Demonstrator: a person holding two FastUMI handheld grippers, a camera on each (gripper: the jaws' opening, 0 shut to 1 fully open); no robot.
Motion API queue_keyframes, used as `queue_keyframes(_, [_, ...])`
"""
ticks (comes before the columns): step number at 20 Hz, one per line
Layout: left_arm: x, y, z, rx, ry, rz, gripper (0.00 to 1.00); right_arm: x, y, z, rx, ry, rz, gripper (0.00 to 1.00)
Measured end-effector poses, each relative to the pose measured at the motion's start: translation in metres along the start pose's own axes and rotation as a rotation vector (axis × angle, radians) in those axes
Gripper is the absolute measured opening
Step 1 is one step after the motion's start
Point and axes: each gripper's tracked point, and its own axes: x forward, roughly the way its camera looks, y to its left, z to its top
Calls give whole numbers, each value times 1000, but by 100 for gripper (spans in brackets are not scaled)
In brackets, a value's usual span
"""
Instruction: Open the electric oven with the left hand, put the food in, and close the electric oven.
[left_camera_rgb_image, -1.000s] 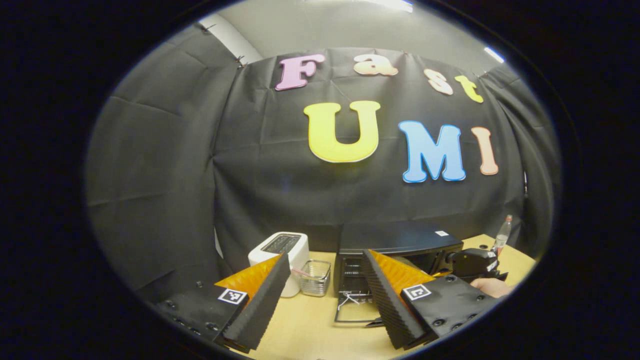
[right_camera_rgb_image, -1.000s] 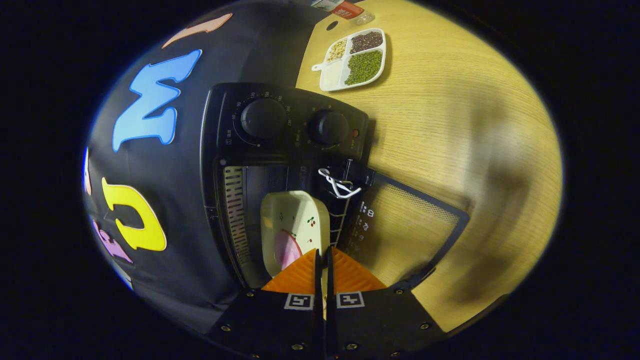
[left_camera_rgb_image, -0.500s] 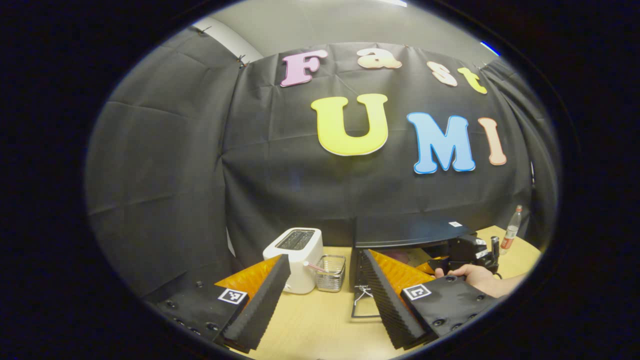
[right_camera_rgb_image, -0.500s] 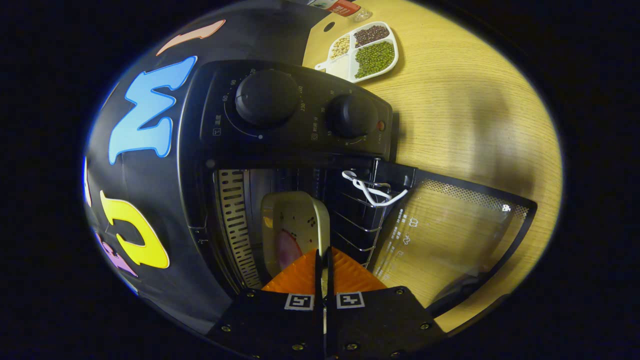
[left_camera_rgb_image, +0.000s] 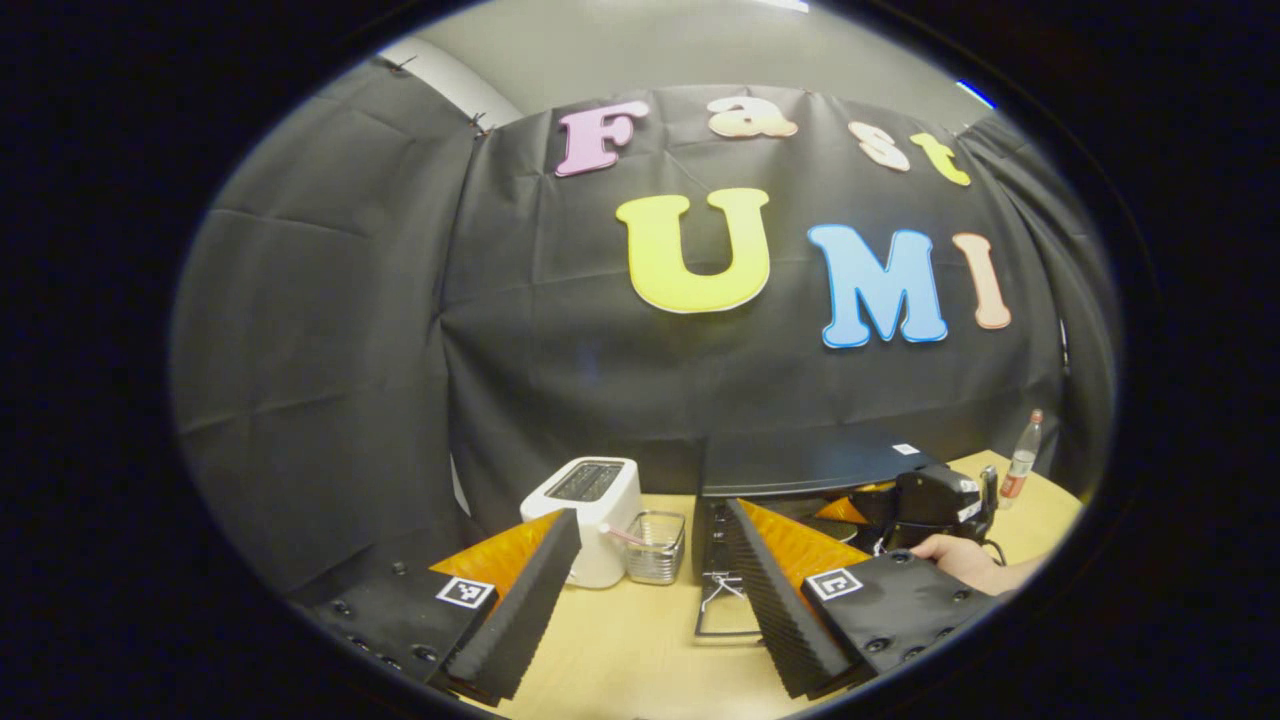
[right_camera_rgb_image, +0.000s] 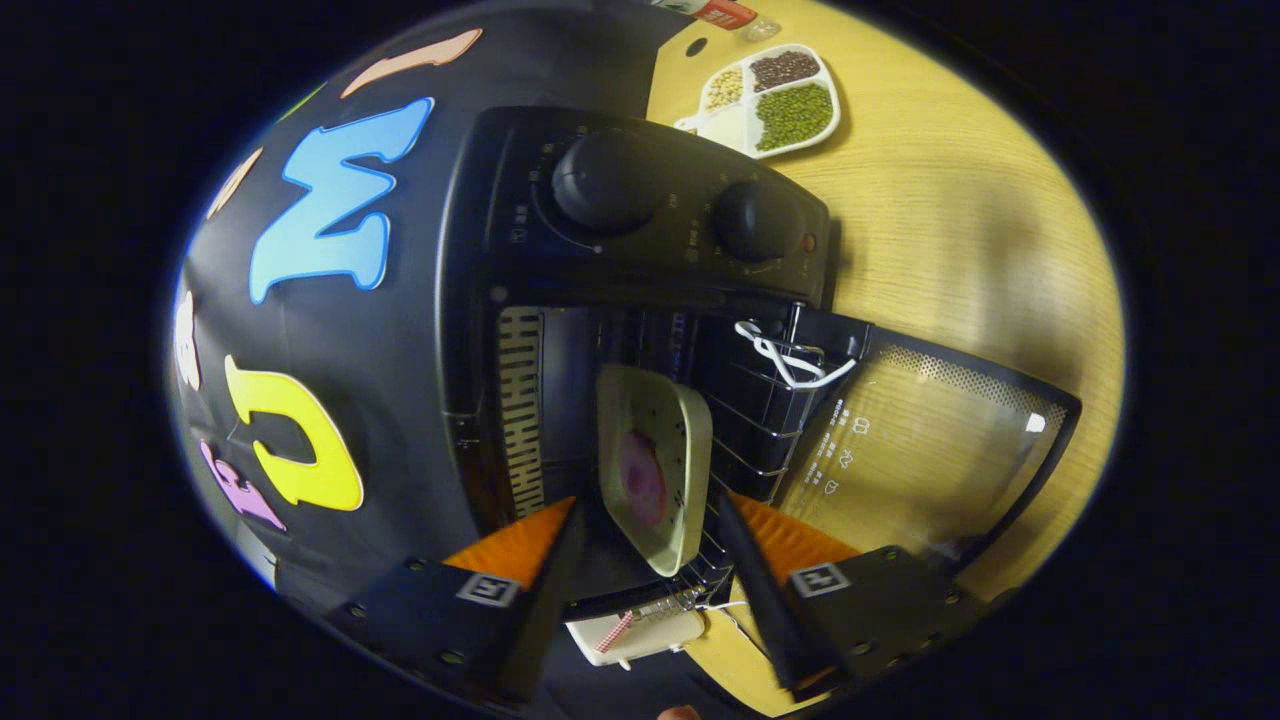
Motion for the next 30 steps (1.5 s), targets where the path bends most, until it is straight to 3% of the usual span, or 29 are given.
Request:
queue_keyframes(1, [-1,-3,1,-4,-2,-3,100,-3,-2,-2,-12,14,-7,96])
queue_keyframes(4, [-5,-9,4,-3,-13,-8,100,-18,-1,-10,-64,52,-3,97])
queue_keyframes(5, [-7,-12,5,0,-16,-8,91,-24,-1,-12,-90,66,-3,97])
queue_keyframes(7, [-11,-17,5,-10,-16,-13,100,-38,3,-16,-159,104,11,97])
queue_keyframes(13, [-26,-42,-1,-33,-13,-32,100,-98,11,14,-501,75,49,97])
queue_keyframes(18, [-42,-64,-12,-37,1,-66,100,-155,31,47,-824,-32,120,97])
queue_keyframes(27, [-51,-99,-56,-32,78,-143,100,-230,52,102,-1229,-258,159,98])
queue_keyframes(30, [-45,-110,-74,-29,111,-175,99,-253,56,116,-1288,-331,142,98])
